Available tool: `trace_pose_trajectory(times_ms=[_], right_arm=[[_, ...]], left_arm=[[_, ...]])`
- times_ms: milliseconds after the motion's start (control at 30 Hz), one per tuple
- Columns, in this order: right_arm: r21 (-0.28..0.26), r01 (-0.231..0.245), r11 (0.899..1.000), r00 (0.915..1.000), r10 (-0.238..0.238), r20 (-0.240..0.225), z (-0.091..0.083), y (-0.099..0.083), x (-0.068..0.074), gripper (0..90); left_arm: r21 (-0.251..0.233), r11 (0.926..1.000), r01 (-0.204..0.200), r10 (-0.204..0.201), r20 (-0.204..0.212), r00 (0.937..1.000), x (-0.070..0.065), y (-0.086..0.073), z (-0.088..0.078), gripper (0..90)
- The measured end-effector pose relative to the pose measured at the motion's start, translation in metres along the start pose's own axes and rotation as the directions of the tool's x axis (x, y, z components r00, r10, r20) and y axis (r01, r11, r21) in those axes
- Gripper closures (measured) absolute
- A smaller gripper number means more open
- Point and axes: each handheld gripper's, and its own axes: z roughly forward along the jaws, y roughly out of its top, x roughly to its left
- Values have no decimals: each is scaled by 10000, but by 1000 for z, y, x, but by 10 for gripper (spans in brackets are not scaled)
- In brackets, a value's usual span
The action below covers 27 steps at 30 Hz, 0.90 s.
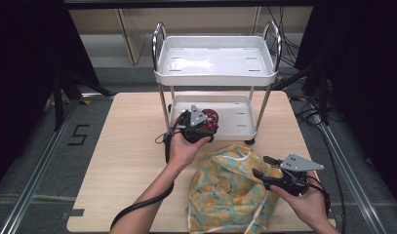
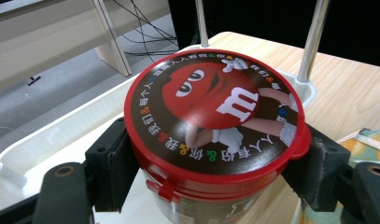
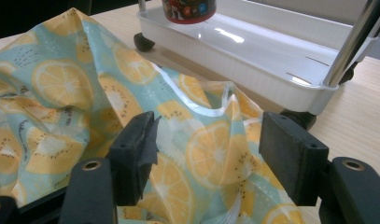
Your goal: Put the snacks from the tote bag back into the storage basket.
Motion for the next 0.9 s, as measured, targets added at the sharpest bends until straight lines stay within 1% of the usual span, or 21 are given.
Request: trace_pose_trajectory(times_ms=[33,67,100,133,167,267,300,333,367,400,467,500,533,567,600,633,667,733,767,867,900], right_arm=[[48,-128,9999,9999,128,-28,0,0,1,375],[92,-157,9998,9999,158,-28,0,0,1,375],[77,-87,9999,10000,87,-37,0,0,1,375],[167,-263,9995,9996,264,-55,-1,0,2,375],[171,-147,9997,9999,148,-63,-1,0,1,375],[154,-149,9998,9999,150,-59,-1,0,1,374],[71,-43,10000,10000,43,-19,0,0,0,375],[27,182,9998,9998,-182,40,0,0,-2,375],[62,-28,10000,10000,28,-5,0,0,0,375],[79,-62,9999,10000,62,-45,0,0,0,375],[-19,-2,10000,10000,2,12,0,0,0,375],[-20,-8,10000,10000,8,20,0,0,0,375],[-12,171,9999,9998,-171,42,0,0,-2,375],[122,-109,9999,9999,109,-26,0,0,0,375],[209,-265,9994,9996,266,-73,-1,0,1,375],[194,-174,9997,9998,175,-80,0,0,1,374],[191,-204,9996,9998,206,-72,0,0,1,375],[24,-18,10000,10000,18,7,1,0,0,375],[128,-207,9997,9998,207,-46,0,0,2,375],[198,-149,9997,9999,150,-69,0,0,1,375],[226,-261,9994,9996,264,-97,-1,0,1,375]], left_arm=[[38,10000,-44,44,-8,10000,1,0,0,253],[44,10000,-26,26,-8,10000,1,-1,1,253],[40,10000,-16,16,2,10000,2,-1,2,253],[85,10000,-35,35,-2,10000,2,-2,3,253],[76,10000,-26,26,-6,10000,2,-3,3,253],[128,9999,-37,38,-49,10000,3,-4,5,253],[145,9999,-54,54,-51,10000,4,-4,6,253],[169,9998,-84,85,-80,9999,5,-5,6,254],[205,9998,-45,47,-99,9999,6,-5,6,253],[211,9998,-58,60,-110,9999,7,-5,7,254],[276,9996,-35,39,-115,9999,8,-5,6,253],[186,9998,59,-57,-106,9999,8,-5,7,253],[126,9999,-59,61,-140,9999,9,-5,7,254],[128,9999,-97,99,-161,9998,9,-5,7,253],[207,9996,-193,196,-151,9997,10,-5,7,253],[192,9997,-148,151,-147,9998,10,-5,7,253],[230,9997,-122,127,-209,9997,10,-5,7,253],[254,9995,-207,214,-279,9994,12,-5,8,253],[154,9998,-98,101,-234,9997,11,-6,9,254],[136,9999,-68,71,-257,9996,13,-6,10,253],[100,9999,69,-66,-262,9996,12,-6,11,253]])
